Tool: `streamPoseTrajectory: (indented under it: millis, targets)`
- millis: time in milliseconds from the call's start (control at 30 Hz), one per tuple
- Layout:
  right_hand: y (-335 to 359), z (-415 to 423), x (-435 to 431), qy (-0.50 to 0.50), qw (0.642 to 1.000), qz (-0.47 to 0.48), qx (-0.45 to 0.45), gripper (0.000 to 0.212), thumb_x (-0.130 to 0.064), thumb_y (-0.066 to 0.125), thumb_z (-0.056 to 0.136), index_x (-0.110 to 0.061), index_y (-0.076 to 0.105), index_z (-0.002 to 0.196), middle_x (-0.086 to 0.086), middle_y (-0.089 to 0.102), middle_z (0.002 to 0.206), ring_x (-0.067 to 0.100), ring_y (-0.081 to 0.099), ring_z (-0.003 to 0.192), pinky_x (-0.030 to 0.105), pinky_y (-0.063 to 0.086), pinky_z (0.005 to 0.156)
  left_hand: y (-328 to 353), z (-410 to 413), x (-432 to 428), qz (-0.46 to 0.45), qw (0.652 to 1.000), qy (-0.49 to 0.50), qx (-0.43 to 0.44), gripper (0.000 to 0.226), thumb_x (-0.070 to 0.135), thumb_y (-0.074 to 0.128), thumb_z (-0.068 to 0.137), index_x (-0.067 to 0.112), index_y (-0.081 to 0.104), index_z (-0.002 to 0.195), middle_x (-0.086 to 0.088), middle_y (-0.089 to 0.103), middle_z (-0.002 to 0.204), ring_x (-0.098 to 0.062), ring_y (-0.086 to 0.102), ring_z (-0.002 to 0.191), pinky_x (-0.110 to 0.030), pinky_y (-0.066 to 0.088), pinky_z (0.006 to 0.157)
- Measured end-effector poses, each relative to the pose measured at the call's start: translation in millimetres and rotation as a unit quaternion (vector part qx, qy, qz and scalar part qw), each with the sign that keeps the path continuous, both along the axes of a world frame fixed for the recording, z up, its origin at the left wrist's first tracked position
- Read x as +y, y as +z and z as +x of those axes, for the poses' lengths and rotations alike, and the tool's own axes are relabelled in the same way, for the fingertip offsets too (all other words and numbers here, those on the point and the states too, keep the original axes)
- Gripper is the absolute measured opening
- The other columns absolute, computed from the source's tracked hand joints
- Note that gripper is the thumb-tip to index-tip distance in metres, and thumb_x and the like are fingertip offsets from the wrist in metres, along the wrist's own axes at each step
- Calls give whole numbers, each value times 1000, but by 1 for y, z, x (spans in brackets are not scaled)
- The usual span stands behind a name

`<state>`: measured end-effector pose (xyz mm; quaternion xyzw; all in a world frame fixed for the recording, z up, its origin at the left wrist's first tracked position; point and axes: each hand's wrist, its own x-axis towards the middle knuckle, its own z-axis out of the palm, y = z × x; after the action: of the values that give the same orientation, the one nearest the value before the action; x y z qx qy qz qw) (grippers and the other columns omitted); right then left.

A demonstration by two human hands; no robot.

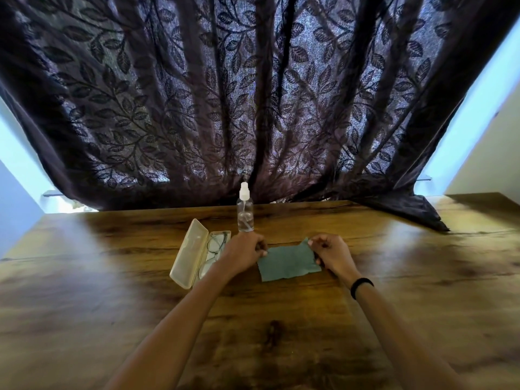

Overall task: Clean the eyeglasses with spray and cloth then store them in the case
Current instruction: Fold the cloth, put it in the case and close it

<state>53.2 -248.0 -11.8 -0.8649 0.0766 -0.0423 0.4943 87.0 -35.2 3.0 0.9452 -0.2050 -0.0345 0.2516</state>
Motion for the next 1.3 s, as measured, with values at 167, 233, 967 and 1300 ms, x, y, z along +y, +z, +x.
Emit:
streamPoseTrajectory:
  millis: [167, 233, 967, 1300]
  targets:
    - [-8, 9, 0, -28, 991, -127, 6, 12, -18, 59, 88, -10, 66, 84, 5, 67, 76, 17, 60, 64, 33, 51, 63, -8, 6, -3, 21, 999, 25, -40, 21, 21, 61, 87, 14, 63, 106, -7, 68, 107, -19, 63, 93, -31, 51, 76]
    - [-7, 7, -1, -33, 988, -150, -4, 9, -20, 61, 87, -14, 64, 81, 1, 64, 75, 15, 57, 66, 32, 50, 65, -10, 5, -3, 34, 997, 37, -62, 27, 27, 62, 86, 14, 60, 110, -7, 67, 110, -21, 63, 95, -34, 53, 78]
    - [-18, -37, -14, 142, 945, -264, -133, 12, -19, 57, 88, -18, 63, 99, -2, 62, 112, 11, 49, 106, 22, 43, 85, -27, -46, 10, 36, 993, -40, -100, 18, 27, 37, 98, 18, 46, 111, -4, 59, 111, -13, 58, 86, -26, 50, 70]
    - [-6, 5, -2, 88, 965, -229, -90, 8, -16, 54, 90, -12, 60, 91, 2, 62, 84, 17, 56, 73, 24, 41, 54, -15, -8, -1, -15, 995, 58, -76, 13, 19, 48, 94, 12, 57, 99, -7, 67, 94, -21, 63, 79, -38, 53, 70]
